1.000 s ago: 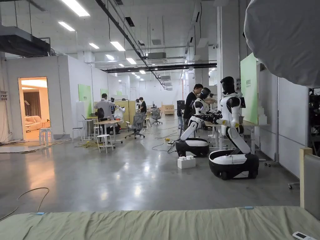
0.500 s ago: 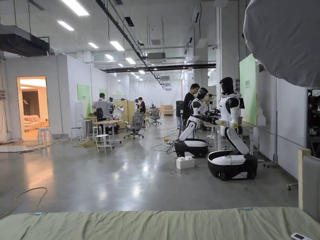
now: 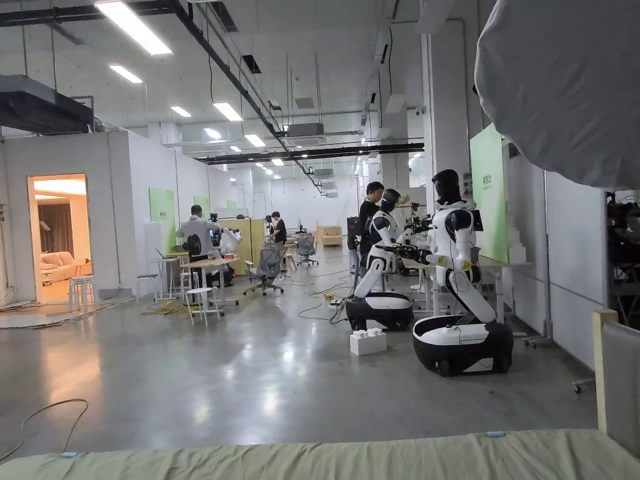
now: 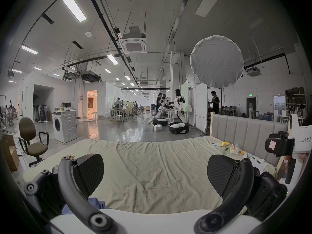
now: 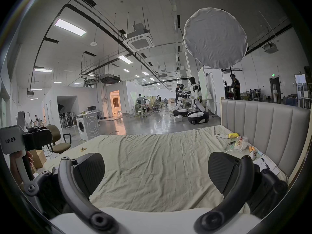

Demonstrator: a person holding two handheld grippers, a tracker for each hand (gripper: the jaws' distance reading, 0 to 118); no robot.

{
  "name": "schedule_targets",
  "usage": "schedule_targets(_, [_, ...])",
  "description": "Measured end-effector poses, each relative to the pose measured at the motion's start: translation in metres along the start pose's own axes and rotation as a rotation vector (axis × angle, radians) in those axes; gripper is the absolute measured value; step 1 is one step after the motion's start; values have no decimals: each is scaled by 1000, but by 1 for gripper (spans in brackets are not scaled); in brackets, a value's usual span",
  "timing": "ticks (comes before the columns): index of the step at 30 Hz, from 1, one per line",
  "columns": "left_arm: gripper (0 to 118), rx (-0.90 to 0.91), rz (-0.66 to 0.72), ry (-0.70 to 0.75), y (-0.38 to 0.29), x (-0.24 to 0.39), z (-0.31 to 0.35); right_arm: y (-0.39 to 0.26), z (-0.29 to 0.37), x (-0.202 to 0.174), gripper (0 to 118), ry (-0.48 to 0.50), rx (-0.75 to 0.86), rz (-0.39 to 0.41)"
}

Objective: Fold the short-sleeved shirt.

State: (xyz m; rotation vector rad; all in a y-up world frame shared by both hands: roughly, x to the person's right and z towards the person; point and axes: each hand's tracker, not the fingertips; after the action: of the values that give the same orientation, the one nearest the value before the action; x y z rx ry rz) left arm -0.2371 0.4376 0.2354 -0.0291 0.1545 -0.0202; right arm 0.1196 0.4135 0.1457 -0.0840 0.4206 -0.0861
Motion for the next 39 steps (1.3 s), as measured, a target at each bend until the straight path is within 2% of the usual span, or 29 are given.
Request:
schedule_targets(13, [118,-17,-1,-2,2,3,-1,7,1,1,118,14,3,-32])
schedule_targets(16, [118,-23,0,-7,4,4,-4,11,-1,-2,118,10,-3,-108])
schedule_targets(20, [118,-31,9,-10,9,5,-5,17,-7,-24,118,-121,-110,-192])
schedule_targets(23, [118,-31,8,-18,13,6,-3,27,-7,-34,118,-80,-218,-262])
schedule_targets(27, [118,-30,-6,-20,15,8,-1,36,-2,-32,118,32,-175,-343])
schedule_targets(30, [118,-23,4,-28,17,8,0,40,-2,-29,118,-9,-165,-333])
schedule_targets(32, [118,-17,12,-32,19,7,1,41,1,-28,118,-53,-133,-295])
schedule_targets(35, [118,-10,25,-26,20,5,2,43,1,-27,118,-64,-124,-267])
schedule_targets(39, [118,-10,48,-26,17,1,2,45,1,-25,118,-80,-120,-279])
